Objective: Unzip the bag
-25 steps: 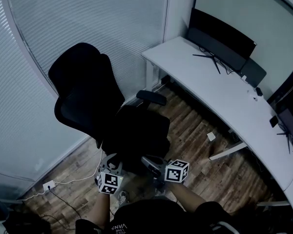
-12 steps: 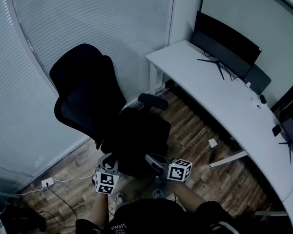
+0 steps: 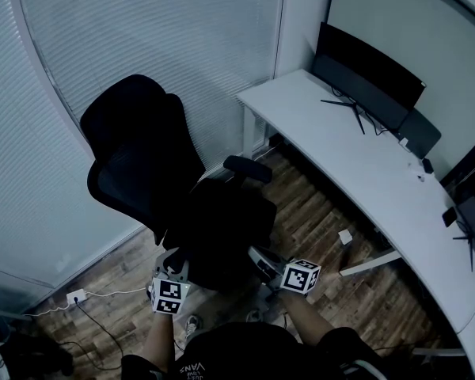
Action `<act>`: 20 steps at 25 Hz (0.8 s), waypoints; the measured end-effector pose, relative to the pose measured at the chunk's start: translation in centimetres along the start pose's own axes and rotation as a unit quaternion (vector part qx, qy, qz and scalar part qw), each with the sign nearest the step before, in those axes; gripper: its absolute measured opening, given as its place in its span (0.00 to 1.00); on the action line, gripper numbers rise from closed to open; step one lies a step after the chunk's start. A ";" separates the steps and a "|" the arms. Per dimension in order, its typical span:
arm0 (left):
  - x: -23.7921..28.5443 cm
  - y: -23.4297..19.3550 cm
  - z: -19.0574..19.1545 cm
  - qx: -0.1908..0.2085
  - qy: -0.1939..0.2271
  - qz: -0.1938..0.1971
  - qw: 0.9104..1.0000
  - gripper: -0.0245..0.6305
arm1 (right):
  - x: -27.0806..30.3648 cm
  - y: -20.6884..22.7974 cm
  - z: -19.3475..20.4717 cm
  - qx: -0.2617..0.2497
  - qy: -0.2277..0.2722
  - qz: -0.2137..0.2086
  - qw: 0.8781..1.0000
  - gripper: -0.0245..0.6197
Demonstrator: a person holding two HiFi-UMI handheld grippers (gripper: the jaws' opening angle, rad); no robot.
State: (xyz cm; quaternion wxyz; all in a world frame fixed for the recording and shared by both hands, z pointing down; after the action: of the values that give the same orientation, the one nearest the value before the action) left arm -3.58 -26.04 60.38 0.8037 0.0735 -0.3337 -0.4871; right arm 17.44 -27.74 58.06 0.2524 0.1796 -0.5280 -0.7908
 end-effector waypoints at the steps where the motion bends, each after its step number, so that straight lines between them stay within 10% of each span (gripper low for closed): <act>1: 0.1 -0.1 0.0 0.000 0.000 -0.001 1.000 0.18 | -0.2 0.3 -0.2 0.002 0.004 0.002 1.000 0.11; 20: 0.3 0.7 -0.1 0.001 -0.008 -0.005 1.000 0.18 | -4.4 5.7 -3.3 0.037 0.067 0.065 0.995 0.11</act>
State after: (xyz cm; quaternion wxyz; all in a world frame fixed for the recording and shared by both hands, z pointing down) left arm -2.91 -25.91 60.77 0.7985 0.0717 -0.3402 -0.4914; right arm 24.02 -29.39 62.14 0.3308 0.2068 -0.5497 -0.7387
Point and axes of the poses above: the fingertips, and each gripper's own axes: x forward along the fingers, y to its right, z out of its underside, the point moved 2 cm from there along -x, backward along the fingers, and after that the axes turned 13 degrees about x, right-handed, at the moved point
